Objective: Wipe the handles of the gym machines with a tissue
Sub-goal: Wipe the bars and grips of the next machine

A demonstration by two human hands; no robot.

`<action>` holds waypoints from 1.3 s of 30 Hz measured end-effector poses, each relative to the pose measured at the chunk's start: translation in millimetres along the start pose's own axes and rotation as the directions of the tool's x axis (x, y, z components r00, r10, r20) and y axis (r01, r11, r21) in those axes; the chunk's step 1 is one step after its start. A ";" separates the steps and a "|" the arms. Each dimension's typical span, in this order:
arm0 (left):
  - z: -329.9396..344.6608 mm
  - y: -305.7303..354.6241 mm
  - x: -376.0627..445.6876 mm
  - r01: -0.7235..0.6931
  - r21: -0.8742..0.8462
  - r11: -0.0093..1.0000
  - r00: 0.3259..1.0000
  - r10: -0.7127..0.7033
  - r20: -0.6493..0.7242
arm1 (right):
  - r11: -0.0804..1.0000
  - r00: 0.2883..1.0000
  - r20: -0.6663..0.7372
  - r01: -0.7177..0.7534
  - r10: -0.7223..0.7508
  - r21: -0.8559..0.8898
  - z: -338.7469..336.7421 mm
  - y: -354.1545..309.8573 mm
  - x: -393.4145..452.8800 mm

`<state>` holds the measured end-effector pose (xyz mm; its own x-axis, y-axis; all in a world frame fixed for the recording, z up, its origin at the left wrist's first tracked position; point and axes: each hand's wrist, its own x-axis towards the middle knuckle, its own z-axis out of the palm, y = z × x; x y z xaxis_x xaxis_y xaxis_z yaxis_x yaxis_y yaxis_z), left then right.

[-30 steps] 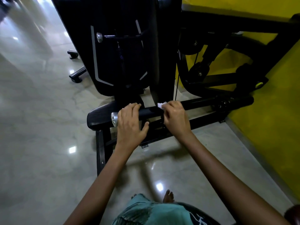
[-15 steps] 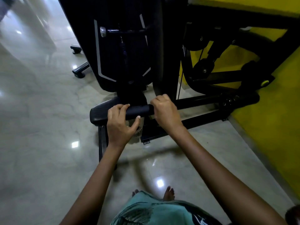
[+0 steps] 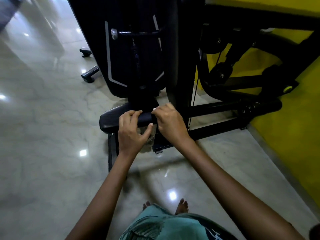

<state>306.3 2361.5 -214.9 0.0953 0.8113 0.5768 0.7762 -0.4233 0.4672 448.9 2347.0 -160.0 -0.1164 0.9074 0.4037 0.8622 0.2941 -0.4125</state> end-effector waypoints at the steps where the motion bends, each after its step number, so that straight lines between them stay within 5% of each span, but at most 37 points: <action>1: -0.9 -0.6 0.2 -0.001 -0.001 1.000 1.000 0.001 0.013 | 0.999 0.999 0.013 0.034 -0.035 0.035 -1.9 2.1 -3.5; 8: -6.4 -2.6 1.5 0.022 -0.092 0.996 0.999 -0.019 0.031 | 0.995 0.996 -0.030 -0.086 0.084 -0.054 -10.6 13.4 1.4; 14: -10.2 -7.5 3.6 0.029 -0.141 0.990 0.998 -0.020 0.061 | 0.993 0.996 0.073 0.052 -0.059 0.103 -11.7 2.2 -2.3; 19: -14.9 -7.4 5.2 0.082 -0.232 0.969 0.996 -0.075 0.039 | 0.997 0.998 0.050 -0.042 0.046 -0.061 -11.3 3.2 7.7; 26: -21.2 -9.5 4.2 0.131 -0.295 0.946 0.990 -0.108 0.093 | 0.983 0.988 0.124 0.069 -0.091 0.171 -11.3 -7.8 8.0; 32: -22.6 -9.8 5.3 0.121 -0.291 0.949 0.991 -0.098 0.093 | 0.999 0.991 0.131 -0.036 0.037 -0.004 -5.9 -15.8 26.4; 39: -27.1 -7.5 6.1 0.150 -0.313 0.938 0.985 -0.115 0.126 | 0.965 0.974 0.155 0.128 -0.166 0.231 -9.3 -17.0 9.7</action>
<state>284.2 2358.7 -196.8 0.0833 0.8991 0.4297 0.5469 -0.4017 0.7345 437.7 2348.0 -141.5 -0.3329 0.8815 0.3350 0.7031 0.4687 -0.5347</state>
